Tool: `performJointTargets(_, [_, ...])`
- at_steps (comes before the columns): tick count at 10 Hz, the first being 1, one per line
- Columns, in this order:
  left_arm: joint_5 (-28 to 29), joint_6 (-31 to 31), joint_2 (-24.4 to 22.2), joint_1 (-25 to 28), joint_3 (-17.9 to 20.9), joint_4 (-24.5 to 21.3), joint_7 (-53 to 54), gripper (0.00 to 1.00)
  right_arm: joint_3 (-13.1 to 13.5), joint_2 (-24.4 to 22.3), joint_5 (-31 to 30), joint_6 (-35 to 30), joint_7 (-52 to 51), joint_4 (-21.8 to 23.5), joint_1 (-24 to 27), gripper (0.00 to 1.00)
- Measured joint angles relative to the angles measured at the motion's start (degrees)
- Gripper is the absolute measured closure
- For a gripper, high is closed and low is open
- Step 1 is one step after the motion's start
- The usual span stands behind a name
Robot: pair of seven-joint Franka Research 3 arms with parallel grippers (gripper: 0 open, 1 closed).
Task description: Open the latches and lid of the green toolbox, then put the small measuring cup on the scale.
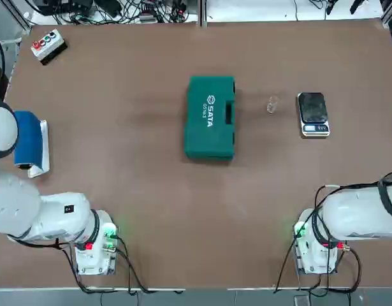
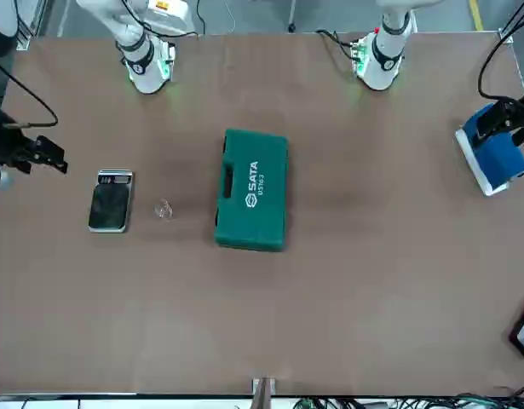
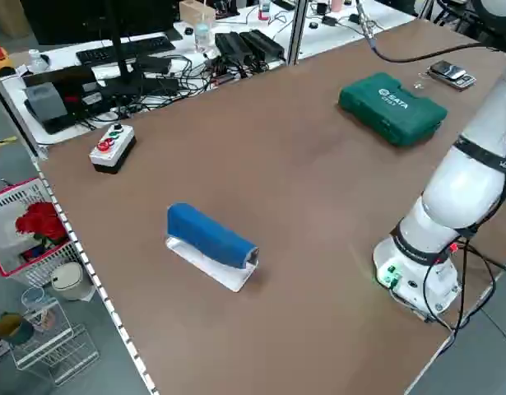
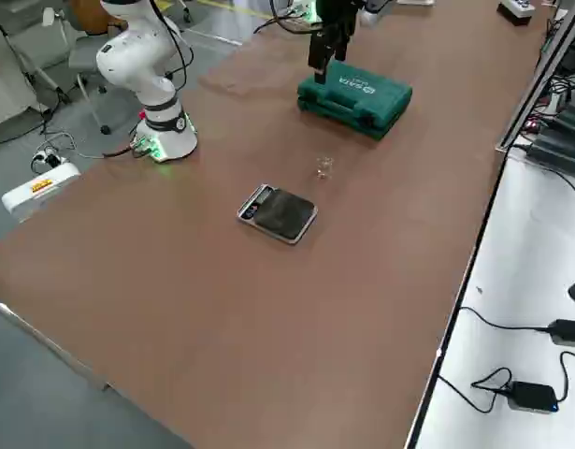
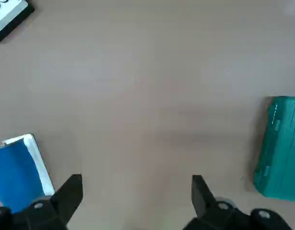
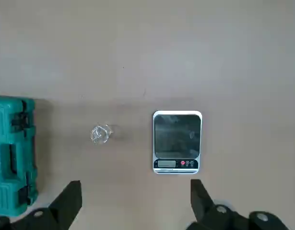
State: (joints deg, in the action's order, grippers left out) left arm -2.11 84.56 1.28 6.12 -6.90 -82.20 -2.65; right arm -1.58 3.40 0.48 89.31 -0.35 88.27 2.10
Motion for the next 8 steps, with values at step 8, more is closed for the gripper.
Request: performJointTargets(8, [0.0, -0.01, 0.4, -0.19, -1.66, -0.52, -0.28, 0.0, -0.7, 0.58, 20.13, 10.43, 2.31, 10.34, -0.47, 0.0])
